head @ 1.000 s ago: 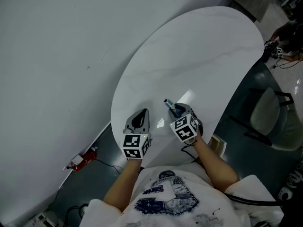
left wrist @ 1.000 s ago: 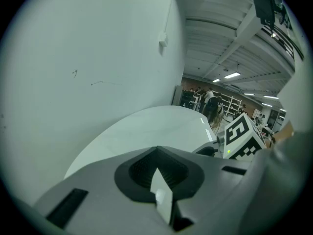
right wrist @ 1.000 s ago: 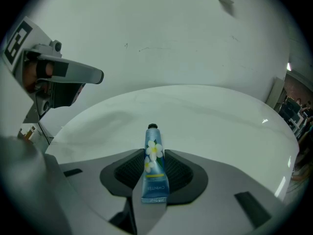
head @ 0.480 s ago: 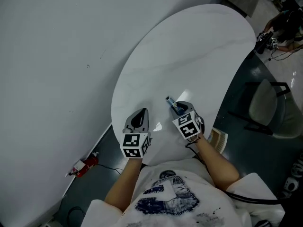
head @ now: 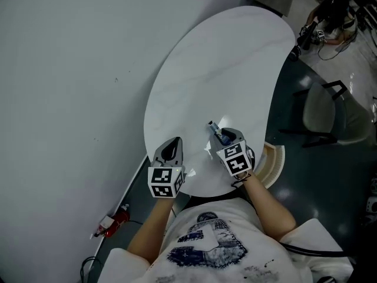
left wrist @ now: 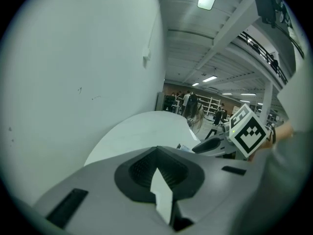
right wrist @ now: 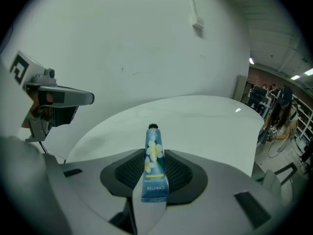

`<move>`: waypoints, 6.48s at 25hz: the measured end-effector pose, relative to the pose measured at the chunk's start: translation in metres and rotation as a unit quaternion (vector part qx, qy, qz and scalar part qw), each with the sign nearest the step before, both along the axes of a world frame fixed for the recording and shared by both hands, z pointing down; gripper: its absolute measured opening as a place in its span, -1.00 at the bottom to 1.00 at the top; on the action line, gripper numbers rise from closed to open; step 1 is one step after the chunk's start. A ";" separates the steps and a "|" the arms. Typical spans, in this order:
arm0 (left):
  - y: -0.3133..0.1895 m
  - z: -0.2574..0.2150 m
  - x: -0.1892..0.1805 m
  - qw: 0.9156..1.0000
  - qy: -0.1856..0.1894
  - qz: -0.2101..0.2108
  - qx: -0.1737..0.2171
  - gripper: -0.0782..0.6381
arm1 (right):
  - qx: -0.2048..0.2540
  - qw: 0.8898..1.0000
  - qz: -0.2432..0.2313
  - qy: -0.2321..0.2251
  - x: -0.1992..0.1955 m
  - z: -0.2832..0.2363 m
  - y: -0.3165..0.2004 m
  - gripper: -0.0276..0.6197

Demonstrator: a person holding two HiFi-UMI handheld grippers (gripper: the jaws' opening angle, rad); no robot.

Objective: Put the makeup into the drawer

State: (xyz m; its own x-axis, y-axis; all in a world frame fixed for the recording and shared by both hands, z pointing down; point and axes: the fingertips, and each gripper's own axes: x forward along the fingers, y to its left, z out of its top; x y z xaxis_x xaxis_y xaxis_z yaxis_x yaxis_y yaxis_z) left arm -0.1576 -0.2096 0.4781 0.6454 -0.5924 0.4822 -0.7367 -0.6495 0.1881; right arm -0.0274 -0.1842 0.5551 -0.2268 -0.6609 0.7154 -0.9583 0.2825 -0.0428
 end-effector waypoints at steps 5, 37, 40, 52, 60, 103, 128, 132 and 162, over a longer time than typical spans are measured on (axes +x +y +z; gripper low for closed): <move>0.029 -0.010 -0.015 0.999 0.006 0.039 0.013 -0.67 | 0.016 0.999 0.039 0.007 -0.015 -0.018 0.038 -0.49; 0.186 -0.018 0.101 0.973 0.020 0.230 0.011 -0.67 | 0.016 0.966 0.256 0.015 0.083 -0.041 0.262 -0.49; 0.199 -0.014 0.124 0.971 0.015 0.240 0.013 -0.67 | 0.013 0.965 0.263 0.013 0.105 -0.033 0.277 -0.49; 0.231 0.006 0.207 0.971 -0.008 0.239 0.001 -0.67 | -0.011 0.968 0.252 -0.005 0.181 -0.003 0.310 -0.49; 0.234 0.027 0.242 0.977 -0.022 0.213 -0.002 -0.67 | -0.032 0.978 0.204 -0.015 0.211 0.033 0.303 -0.49; 0.181 0.115 0.278 0.984 -0.065 0.164 0.000 -0.67 | -0.079 0.984 0.145 -0.063 0.200 0.153 0.222 -0.49; 0.171 0.127 0.264 0.983 -0.081 0.163 -0.003 -0.67 | -0.080 0.972 0.196 -0.101 0.184 0.189 0.193 -0.49; 0.167 0.128 0.267 0.982 -0.083 0.168 -0.002 -0.67 | -0.081 0.968 0.208 -0.111 0.186 0.193 0.188 -0.49; 0.159 0.139 0.274 0.981 -0.086 0.171 -0.012 -0.67 | -0.177 0.892 0.347 -0.228 0.200 0.265 0.195 -0.49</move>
State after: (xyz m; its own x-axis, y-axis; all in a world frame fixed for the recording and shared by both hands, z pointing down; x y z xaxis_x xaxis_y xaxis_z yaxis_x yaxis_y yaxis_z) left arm 0.1166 -0.0503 0.6168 0.7117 -0.3429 0.6131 -0.4993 -0.8609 0.0982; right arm 0.1724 0.0111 0.8199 -0.1714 -0.5063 0.8452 -0.7578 -0.4805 -0.4414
